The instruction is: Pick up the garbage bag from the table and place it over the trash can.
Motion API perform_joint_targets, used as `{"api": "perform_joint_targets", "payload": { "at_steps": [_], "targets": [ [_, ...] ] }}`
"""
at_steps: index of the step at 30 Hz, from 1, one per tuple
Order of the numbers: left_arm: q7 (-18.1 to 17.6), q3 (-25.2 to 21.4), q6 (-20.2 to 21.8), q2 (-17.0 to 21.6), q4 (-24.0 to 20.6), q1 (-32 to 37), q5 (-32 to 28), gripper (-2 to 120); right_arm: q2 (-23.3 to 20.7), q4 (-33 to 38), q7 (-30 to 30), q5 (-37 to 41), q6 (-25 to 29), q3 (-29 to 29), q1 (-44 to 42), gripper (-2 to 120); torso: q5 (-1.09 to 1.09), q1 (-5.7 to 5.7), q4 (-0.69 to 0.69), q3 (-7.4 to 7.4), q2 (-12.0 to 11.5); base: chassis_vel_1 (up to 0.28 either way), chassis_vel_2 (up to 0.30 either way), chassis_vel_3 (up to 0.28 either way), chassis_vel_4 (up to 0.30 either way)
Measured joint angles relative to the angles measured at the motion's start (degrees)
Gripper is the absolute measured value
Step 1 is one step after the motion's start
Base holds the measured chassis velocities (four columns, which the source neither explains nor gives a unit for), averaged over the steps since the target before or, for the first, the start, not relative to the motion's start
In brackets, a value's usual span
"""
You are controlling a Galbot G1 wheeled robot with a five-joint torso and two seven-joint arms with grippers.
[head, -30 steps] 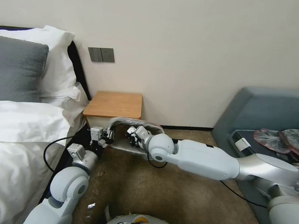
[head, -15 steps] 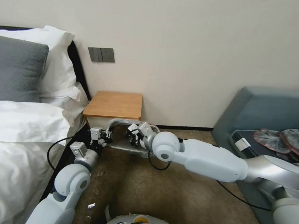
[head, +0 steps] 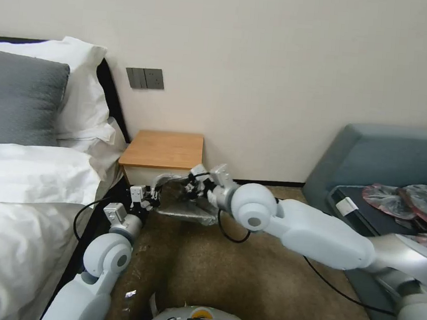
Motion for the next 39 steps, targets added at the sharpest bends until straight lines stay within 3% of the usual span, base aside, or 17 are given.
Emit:
{"api": "perform_joint_targets", "payload": {
  "at_steps": [6,13,15,17,20,24,28,31,36,39],
  "targets": [
    [-0.7,0.3,0.2,0.3,0.6,-0.3,-0.8,3,-6.1,1.8,-5.5,-9.7,2.0,9.5,-8.9,51,0.0,0.0,-0.03,0.0,0.0,0.0,0.0,0.0,0.0],
    [-1.1,0.4,0.7,0.7,0.7,-0.2,-1.3,3,-9.2,3.8,-8.4,-15.1,3.9,19.7,-20.4,75,0.0,0.0,0.0,0.0,0.0,0.0,0.0,0.0,0.0],
    [-1.1,0.4,0.7,0.7,0.7,-0.2,-1.3,3,-9.2,3.8,-8.4,-15.1,3.9,19.7,-20.4,75,0.0,0.0,0.0,0.0,0.0,0.0,0.0,0.0,0.0],
    [-1.6,0.9,0.9,1.0,0.9,-0.1,-1.9,3,-11.5,6.0,-12.1,-20.2,5.4,27.9,-29.4,91,0.0,0.0,0.0,0.0,0.0,0.0,0.0,0.0,0.0],
    [-1.8,1.0,1.1,1.1,0.9,0.0,-2.1,3,-13.0,7.4,-12.8,-23.2,7.2,30.8,-33.5,97,-0.01,0.0,-0.04,0.0,0.0,0.0,0.0,0.0,0.0],
    [-2.2,0.9,1.2,1.1,0.6,1.1,-2.2,3,-13.8,9.3,-12.5,-29.4,10.6,34.4,-40.9,100,-0.01,0.0,-0.02,0.0,0.0,0.0,0.0,0.0,0.0],
    [-2.3,-1.3,1.1,0.3,-1.2,4.1,-1.8,3,-11.5,9.1,-12.1,-35.1,12.2,35.5,-44.4,100,-0.01,0.0,-0.04,-0.01,0.0,0.0,0.0,0.0,0.0],
    [-2.3,-3.5,0.6,-1.1,-3.5,7.9,0.1,3,-8.6,7.6,-13.3,-39.7,13.6,36.0,-46.1,100,0.01,0.0,0.09,0.0,0.0,0.0,0.0,0.0,0.0],
    [-2.2,-3.4,0.3,-1.5,-4.2,9.0,0.6,3,-6.5,8.4,-12.9,-42.4,14.4,39.8,-50.8,100,-0.01,0.0,-0.03,-0.01,0.0,0.0,0.0,0.0,0.0],
    [-2.1,-3.1,0.3,-1.5,-4.6,10.5,1.0,3,-3.1,9.7,-13.7,-45.4,14.7,45.5,-56.6,100,-0.03,0.0,-0.02,0.0,0.0,0.0,0.0,0.0,0.0]
  ]
}}
